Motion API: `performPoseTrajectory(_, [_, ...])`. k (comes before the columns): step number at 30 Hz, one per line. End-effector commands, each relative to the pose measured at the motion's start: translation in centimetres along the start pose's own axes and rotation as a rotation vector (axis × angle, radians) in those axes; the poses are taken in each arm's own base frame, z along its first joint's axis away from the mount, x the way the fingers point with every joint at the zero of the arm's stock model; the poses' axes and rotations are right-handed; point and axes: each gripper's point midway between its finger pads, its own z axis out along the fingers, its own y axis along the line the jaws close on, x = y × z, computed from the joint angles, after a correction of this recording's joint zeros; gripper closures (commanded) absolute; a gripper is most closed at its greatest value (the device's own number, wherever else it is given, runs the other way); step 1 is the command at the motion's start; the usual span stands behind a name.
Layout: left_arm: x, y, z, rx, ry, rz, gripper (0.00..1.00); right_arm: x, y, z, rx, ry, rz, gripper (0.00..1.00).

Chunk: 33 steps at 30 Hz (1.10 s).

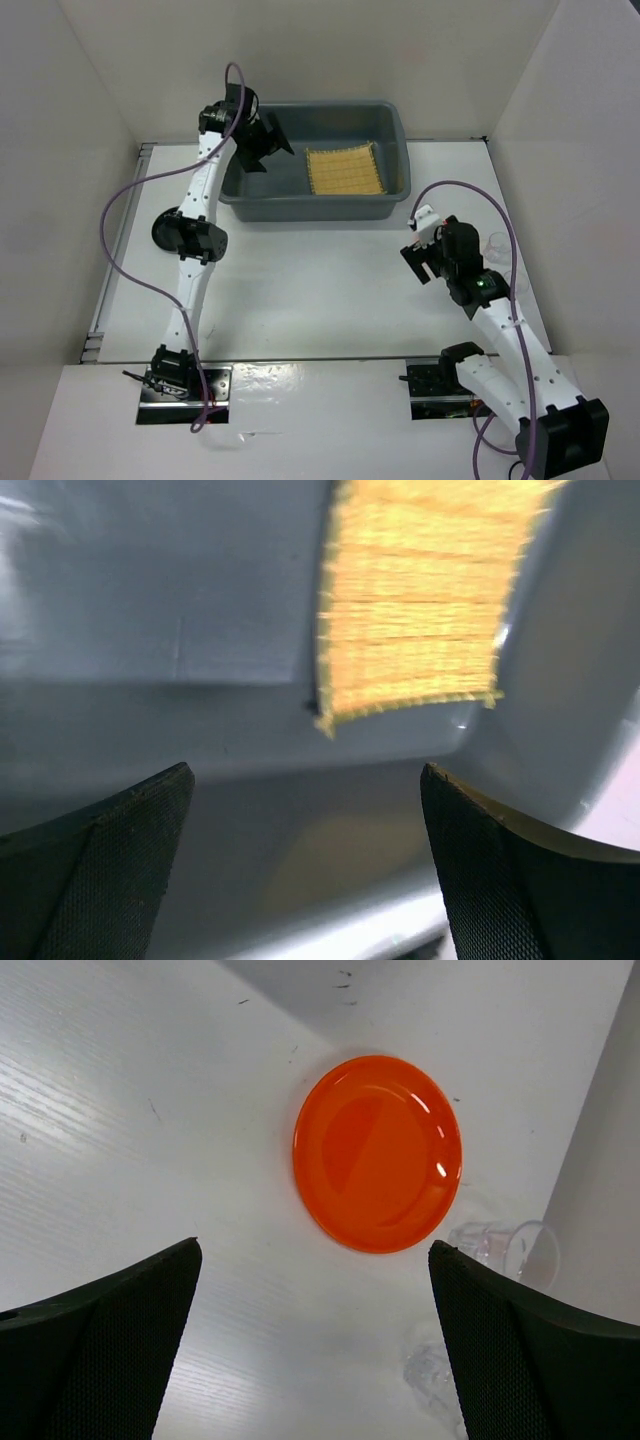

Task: Place the mixed dishes into the plastic bin

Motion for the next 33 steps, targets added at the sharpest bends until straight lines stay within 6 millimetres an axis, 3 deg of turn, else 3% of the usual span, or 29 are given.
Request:
performPoseTrajectory(1, [-0.7,-5.9,-10.9,0.012,-0.248,0.168,0.00,-2.1,-1.6,-0.2,0.032,-0.036,-0.111,0.01])
performPoseTrajectory(2, [-0.3,-6.5,-12.1,0.001,-0.275,0.191,0.00,-1.5,-1.8,0.3,0.043,-0.015,-0.131,0.01])
performPoseTrajectory(3, [1.4,-8.2,-12.9,0.004,-0.282,0.226,0.00,-0.6,-1.8,1.2,0.028,0.032,-0.167,0.01])
performPoseTrajectory(4, [1.5,-9.0,-16.0,-0.015,-0.358,0.266,0.00,0.1,-1.8,1.9,0.022,0.056,-0.174,0.01])
performPoseTrajectory(6, [3.8,-9.4,-16.9,-0.063,-0.354,0.300,0.00,1.2,-1.5,3.1,-0.024,0.105,-0.170,0.01])
performPoseTrajectory(7, [5.7,-11.0,-19.7,-0.051,-0.399,0.347,0.00,2.2,-0.9,4.2,-0.061,0.166,-0.176,0.01])
performPoseTrajectory(9, [8.3,-10.4,-20.0,-0.105,-0.373,0.371,0.00,3.3,-0.4,5.1,-0.114,0.220,-0.160,0.01])
performPoseTrajectory(10, [10.3,-11.4,-22.6,-0.069,-0.391,0.375,0.00,3.6,0.0,5.9,-0.145,0.253,-0.161,0.01])
performPoseTrajectory(11, [10.9,-10.8,-23.1,-0.101,-0.406,0.376,0.00,4.0,-0.1,6.2,-0.161,0.273,-0.149,0.01])
performPoseTrajectory(12, [11.7,-10.4,-24.8,-0.096,-0.416,0.384,0.00,4.4,0.3,6.5,-0.189,0.288,-0.128,0.01])
performPoseTrajectory(13, [13.2,-9.1,-23.4,-0.144,-0.373,0.377,0.00,4.9,0.6,7.1,-0.208,0.316,-0.128,0.01])
performPoseTrajectory(14, [13.5,-8.3,-25.3,-0.133,-0.401,0.356,0.00,4.8,0.6,7.6,-0.204,0.310,-0.128,0.01])
performPoseTrajectory(15, [13.9,-7.5,-25.4,-0.134,-0.400,0.356,0.00,4.8,0.2,7.9,-0.195,0.312,-0.119,0.01])
performPoseTrajectory(16, [15.2,-5.9,-23.0,-0.156,-0.353,0.345,0.00,5.3,0.2,8.3,-0.196,0.330,-0.121,0.01])
performPoseTrajectory(17, [15.9,-5.4,-25.3,-0.095,-0.379,0.322,0.00,5.4,0.3,8.6,-0.196,0.331,-0.121,0.01])
performPoseTrajectory(18, [16.2,-5.3,-25.4,-0.055,-0.389,0.304,0.00,5.3,-0.1,8.8,-0.190,0.335,-0.113,0.01])
performPoseTrajectory(19, [17.0,-4.4,-25.3,-0.052,-0.376,0.291,0.00,5.9,-0.2,9.2,-0.194,0.351,-0.115,0.01])
performPoseTrajectory(20, [18.2,-2.2,-25.4,-0.066,-0.354,0.253,0.00,5.9,-0.2,9.4,-0.197,0.355,-0.115,0.01])
performPoseTrajectory(25, [20.8,1.9,-26.5,-0.065,-0.328,0.173,0.00,8.0,0.0,10.2,-0.245,0.410,-0.137,0.03])
performPoseTrajectory(29, [21.0,2.8,-27.4,-0.049,-0.342,0.136,0.00,8.8,0.3,10.6,-0.279,0.420,-0.133,0.09])
performPoseTrajectory(33, [21.1,2.9,-28.2,-0.048,-0.343,0.136,0.00,9.1,1.0,10.8,-0.338,0.432,-0.155,0.30])
